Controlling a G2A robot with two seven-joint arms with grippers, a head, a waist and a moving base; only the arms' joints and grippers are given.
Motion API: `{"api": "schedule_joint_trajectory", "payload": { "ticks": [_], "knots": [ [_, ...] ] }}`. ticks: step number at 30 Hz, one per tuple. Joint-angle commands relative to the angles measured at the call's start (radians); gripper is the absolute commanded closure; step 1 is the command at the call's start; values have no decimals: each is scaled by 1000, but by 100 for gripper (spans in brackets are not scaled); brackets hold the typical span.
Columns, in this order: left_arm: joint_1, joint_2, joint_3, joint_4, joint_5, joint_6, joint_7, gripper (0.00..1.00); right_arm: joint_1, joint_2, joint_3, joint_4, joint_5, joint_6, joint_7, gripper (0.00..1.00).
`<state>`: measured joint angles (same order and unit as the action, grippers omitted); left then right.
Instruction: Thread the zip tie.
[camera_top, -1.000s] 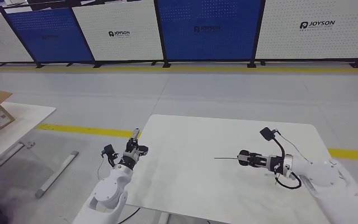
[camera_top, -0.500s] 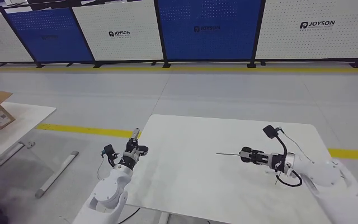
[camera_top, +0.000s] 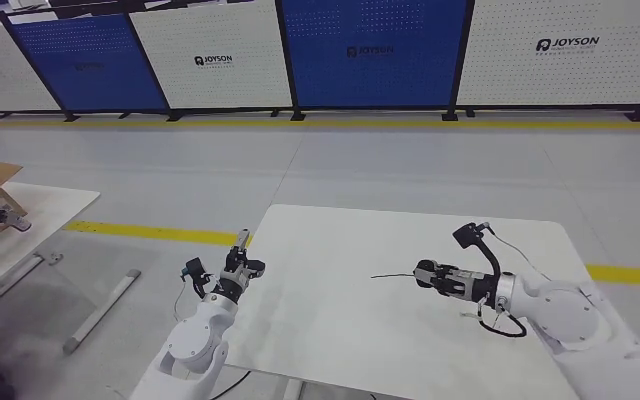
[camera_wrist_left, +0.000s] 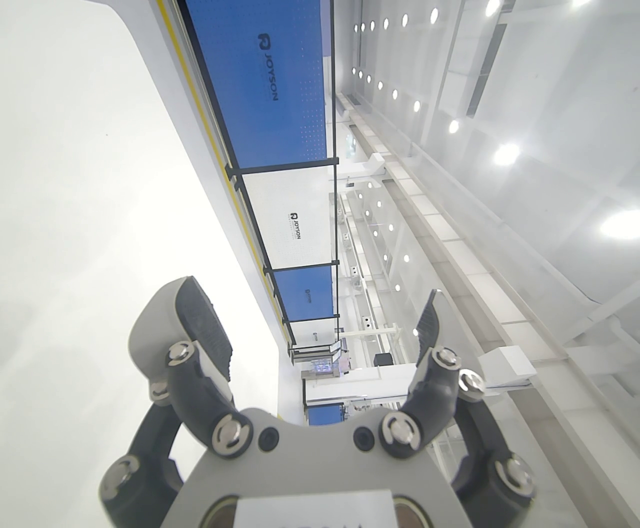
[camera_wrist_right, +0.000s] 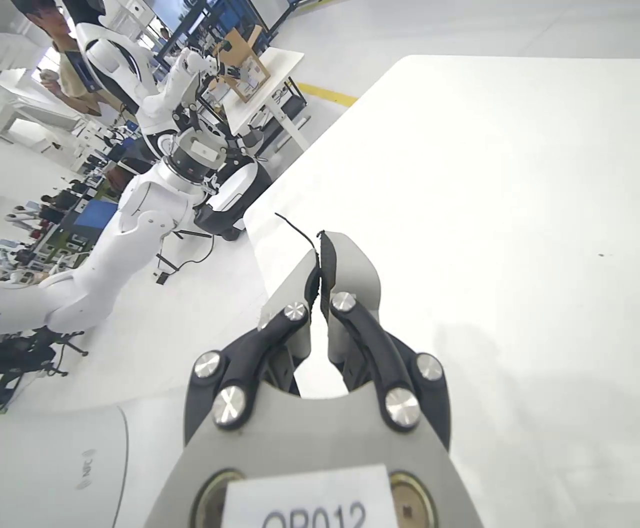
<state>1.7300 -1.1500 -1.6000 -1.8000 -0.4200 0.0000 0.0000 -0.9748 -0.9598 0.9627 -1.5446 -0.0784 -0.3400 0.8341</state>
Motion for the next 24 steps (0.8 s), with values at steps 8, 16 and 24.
{"api": "schedule_joint_trajectory", "payload": {
  "ticks": [8, 16, 24],
  "knots": [
    [0, 0, 0, 0, 0, 0, 0, 0, 0, 0, 0, 0, 0, 0, 0, 100],
    [0, 0, 0, 0, 0, 0, 0, 0, -5, -3, -10, -53, -18, 0, -33, 100],
    [0, 0, 0, 0, 0, 0, 0, 0, 27, 2, -57, -22, -121, 0, -33, 100]
  ]
}}
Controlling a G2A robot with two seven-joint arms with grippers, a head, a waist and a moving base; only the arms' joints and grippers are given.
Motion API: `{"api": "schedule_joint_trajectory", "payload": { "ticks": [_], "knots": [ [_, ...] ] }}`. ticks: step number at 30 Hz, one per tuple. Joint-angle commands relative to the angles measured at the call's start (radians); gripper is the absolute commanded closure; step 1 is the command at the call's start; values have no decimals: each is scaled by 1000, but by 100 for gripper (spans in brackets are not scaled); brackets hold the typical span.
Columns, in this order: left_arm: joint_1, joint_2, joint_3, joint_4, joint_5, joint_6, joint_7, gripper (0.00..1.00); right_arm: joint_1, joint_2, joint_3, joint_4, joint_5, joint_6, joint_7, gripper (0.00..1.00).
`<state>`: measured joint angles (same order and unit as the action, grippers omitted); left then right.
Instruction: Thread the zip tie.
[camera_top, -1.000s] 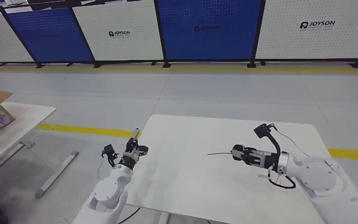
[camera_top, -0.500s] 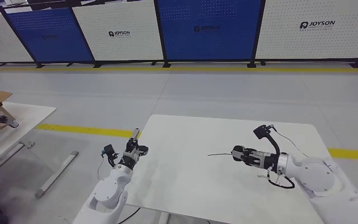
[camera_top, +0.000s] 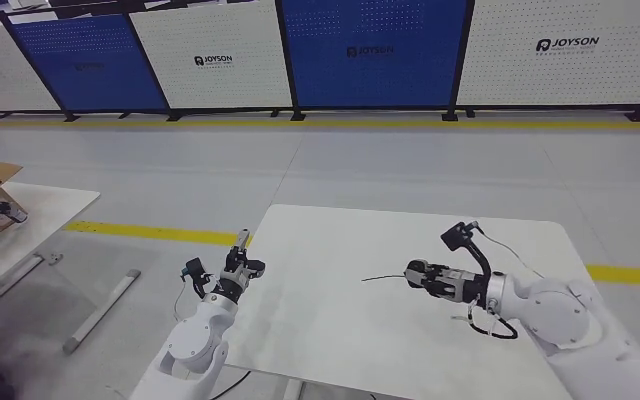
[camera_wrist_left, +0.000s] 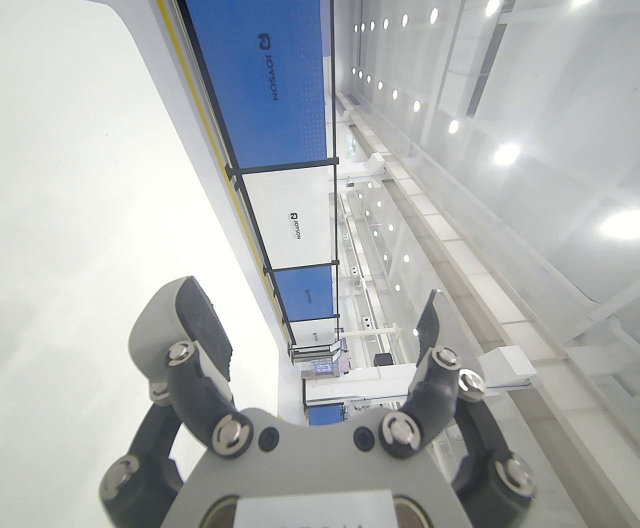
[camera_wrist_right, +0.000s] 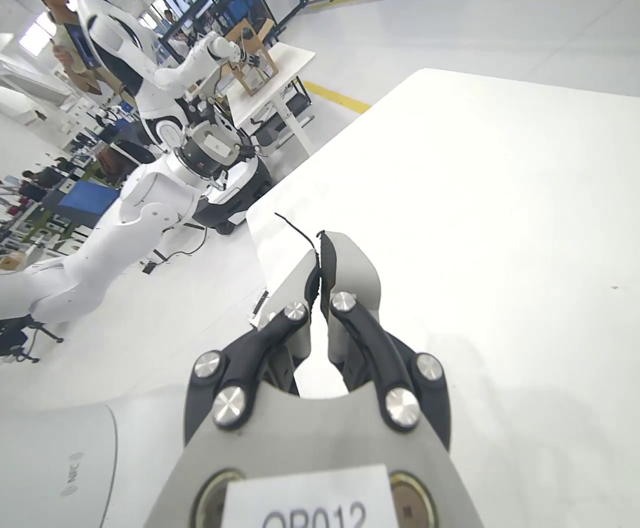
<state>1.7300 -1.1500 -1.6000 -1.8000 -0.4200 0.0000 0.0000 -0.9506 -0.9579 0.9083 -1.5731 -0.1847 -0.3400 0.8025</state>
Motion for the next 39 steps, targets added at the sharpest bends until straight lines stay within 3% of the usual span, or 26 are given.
{"api": "schedule_joint_trajectory", "payload": {
  "ticks": [1, 16, 23, 31, 39],
  "knots": [
    [0, 0, 0, 0, 0, 0, 0, 0, 2, 0, -3, 6, -15, 0, -2, 100],
    [0, 0, 0, 0, 0, 0, 0, 0, -1, 0, -2, 7, -20, 2, -12, 100],
    [0, 0, 0, 0, 0, 0, 0, 0, 8, 2, -49, -82, -158, 0, -116, 100],
    [0, 0, 0, 0, 0, 0, 0, 0, 54, 33, -164, -78, -346, 0, -263, 100],
    [0, 0, 0, 0, 0, 0, 0, 0, 55, 34, -169, -73, -346, 0, -271, 100]
  ]
}}
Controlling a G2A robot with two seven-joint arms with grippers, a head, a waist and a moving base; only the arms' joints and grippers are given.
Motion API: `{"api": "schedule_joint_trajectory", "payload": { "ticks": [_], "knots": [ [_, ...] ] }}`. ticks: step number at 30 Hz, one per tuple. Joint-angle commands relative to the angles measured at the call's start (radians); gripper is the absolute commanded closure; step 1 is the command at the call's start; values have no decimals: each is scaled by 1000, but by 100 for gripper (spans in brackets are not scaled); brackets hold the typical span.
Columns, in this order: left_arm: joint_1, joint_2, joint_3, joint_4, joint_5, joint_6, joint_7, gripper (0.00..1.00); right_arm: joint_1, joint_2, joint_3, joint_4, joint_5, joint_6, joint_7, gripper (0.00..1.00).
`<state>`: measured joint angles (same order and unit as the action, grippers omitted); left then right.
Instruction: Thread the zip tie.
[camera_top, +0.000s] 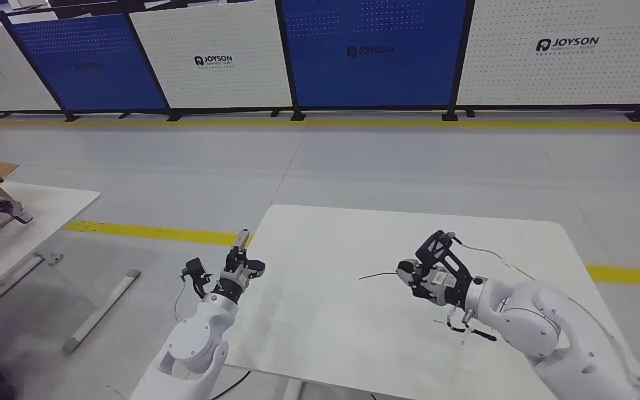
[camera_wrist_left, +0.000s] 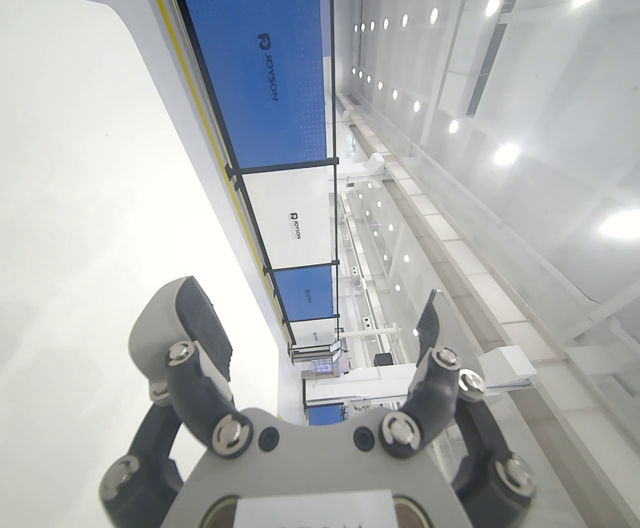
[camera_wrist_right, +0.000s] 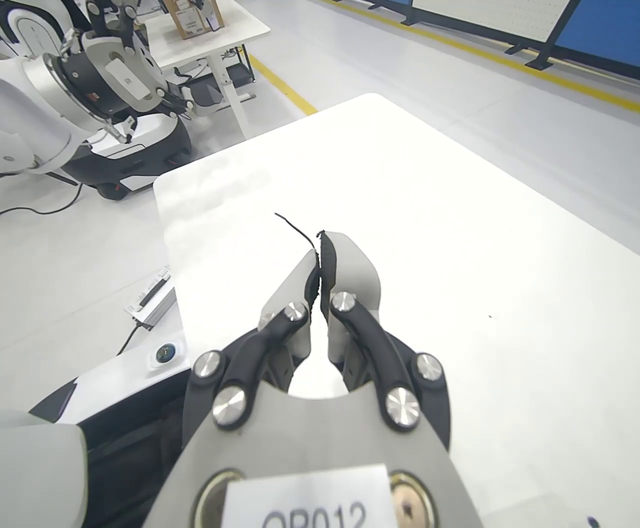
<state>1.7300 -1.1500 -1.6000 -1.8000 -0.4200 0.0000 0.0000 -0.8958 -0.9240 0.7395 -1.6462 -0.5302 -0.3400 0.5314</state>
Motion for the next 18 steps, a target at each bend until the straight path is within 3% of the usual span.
{"api": "schedule_joint_trajectory", "payload": {
  "ticks": [1, 11, 18],
  "knots": [
    [0, 0, 0, 0, 0, 0, 0, 0, 0, 0, 0, 0, 0, 0, 0, 100],
    [0, 0, 0, 0, 0, 0, 0, 0, -9, -1, 0, -4, -7, 0, -12, 100],
    [0, 0, 0, 0, 0, 0, 0, 0, 11, 16, -53, -53, -99, 0, -87, 100]
  ]
}}
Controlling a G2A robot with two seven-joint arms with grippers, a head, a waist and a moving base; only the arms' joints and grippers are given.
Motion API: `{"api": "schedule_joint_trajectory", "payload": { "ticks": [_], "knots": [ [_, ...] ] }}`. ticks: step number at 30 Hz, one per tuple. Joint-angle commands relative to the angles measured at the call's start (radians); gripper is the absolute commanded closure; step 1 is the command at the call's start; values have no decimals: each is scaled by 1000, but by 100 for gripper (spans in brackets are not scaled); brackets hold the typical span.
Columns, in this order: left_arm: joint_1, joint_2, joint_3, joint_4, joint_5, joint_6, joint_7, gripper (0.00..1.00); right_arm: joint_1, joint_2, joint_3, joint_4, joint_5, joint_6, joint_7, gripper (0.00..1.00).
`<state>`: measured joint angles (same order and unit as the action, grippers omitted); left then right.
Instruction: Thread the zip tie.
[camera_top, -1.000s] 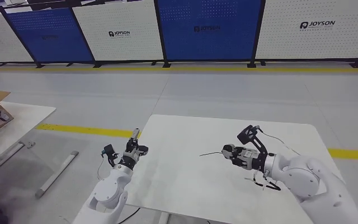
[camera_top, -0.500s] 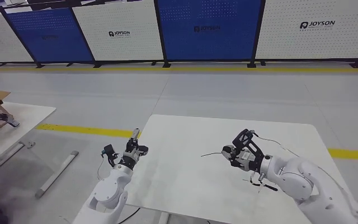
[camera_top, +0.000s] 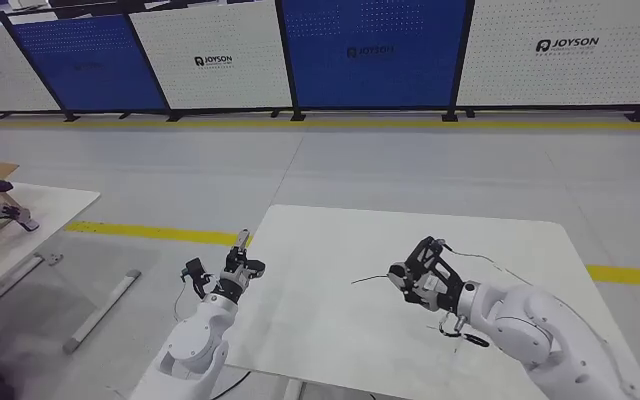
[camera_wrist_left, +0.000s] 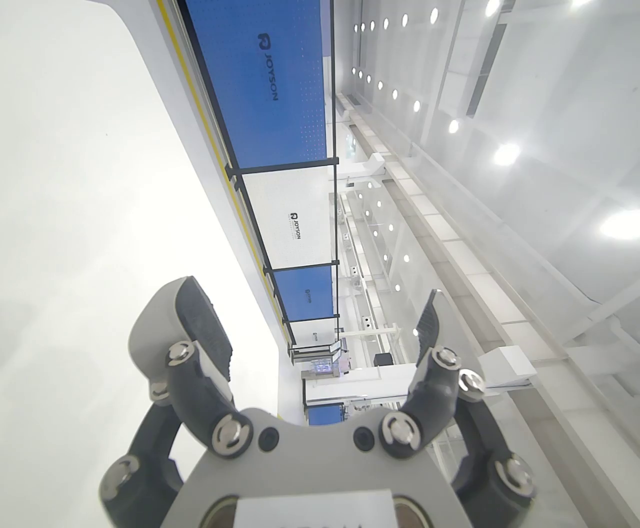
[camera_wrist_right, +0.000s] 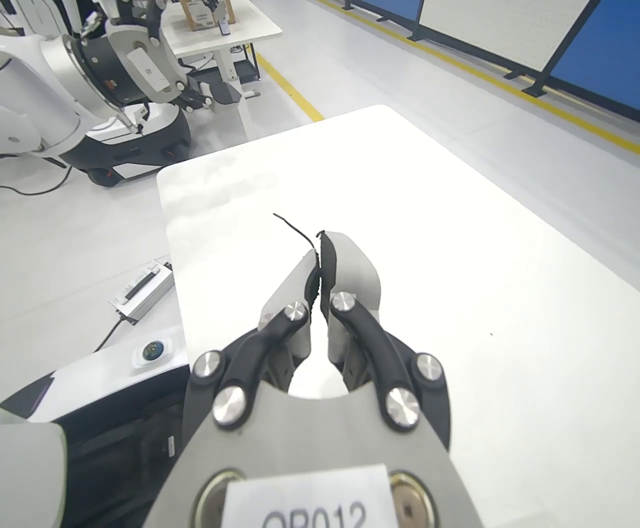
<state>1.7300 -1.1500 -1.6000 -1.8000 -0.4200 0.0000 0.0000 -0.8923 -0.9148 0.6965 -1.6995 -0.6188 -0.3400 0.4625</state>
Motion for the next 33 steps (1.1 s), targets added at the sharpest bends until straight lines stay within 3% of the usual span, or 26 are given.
{"api": "schedule_joint_trajectory", "payload": {
  "ticks": [1, 4, 7, 22, 28, 33],
  "knots": [
    [0, 0, 0, 0, 0, 0, 0, 0, 14, 13, -21, -3, -28, 0, -35, 100],
    [0, 0, 0, 0, 0, 0, 0, 0, 33, 37, -63, 1, -88, 0, -109, 100],
    [0, 0, 0, 0, 0, 0, 0, 0, 44, 54, -88, 28, -80, 0, -178, 100],
    [0, 0, 0, 0, 0, 0, 0, 0, 41, 54, -87, 29, -88, 3, -178, 100],
    [0, 0, 0, 0, 0, 0, 0, 0, 88, 54, -161, -5, -245, 0, -181, 100],
    [0, 0, 0, 0, 0, 0, 0, 0, 163, 67, -274, 9, -422, 0, -333, 100]
  ]
}}
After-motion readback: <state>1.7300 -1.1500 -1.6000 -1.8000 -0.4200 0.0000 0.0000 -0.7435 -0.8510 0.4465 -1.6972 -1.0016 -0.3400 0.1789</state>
